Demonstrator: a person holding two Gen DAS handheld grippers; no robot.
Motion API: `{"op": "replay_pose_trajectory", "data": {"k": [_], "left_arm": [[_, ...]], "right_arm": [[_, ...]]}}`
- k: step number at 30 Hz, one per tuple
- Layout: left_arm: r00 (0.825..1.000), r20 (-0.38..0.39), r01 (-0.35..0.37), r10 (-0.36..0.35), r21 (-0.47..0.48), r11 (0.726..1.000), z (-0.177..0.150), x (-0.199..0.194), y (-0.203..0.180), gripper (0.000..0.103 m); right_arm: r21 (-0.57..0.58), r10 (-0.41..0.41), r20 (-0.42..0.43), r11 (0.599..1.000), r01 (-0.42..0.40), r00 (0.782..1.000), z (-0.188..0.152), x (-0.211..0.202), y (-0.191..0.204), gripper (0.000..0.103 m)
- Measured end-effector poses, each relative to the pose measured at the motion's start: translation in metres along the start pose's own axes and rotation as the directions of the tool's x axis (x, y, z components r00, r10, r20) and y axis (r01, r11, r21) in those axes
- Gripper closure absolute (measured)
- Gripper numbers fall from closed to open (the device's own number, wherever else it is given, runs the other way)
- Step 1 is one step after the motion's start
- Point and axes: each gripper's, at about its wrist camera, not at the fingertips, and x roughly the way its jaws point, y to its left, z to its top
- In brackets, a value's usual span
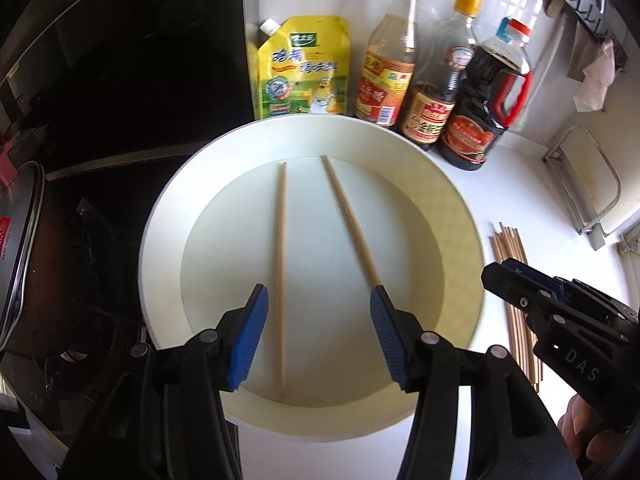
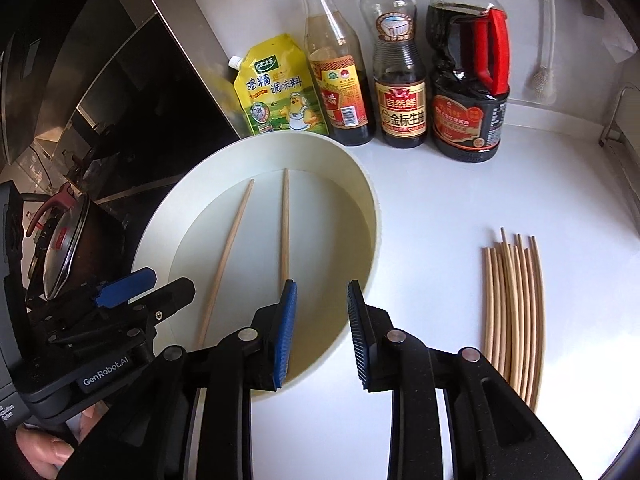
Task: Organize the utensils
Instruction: 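Move both open tools back to the chopstick pile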
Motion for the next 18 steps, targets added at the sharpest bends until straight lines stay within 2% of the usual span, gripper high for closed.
{"op": "replay_pose_trajectory", "data": {"k": [14, 18], "left_arm": [[0.995, 0.026, 0.090, -0.092, 0.083, 0.993, -0.015, -0.018, -0.083, 0.050], [0.994, 0.023, 0.107, -0.110, 0.097, 0.990, -0.025, -0.020, -0.108, 0.046]], "right_arm": [[0.112, -0.122, 0.037, 0.987, 0.117, 0.992, -0.044, -0.064, -0.090, 0.071], [0.154, -0.153, 0.035, 0.977, 0.146, 0.988, -0.052, -0.077, -0.124, 0.070]]}}
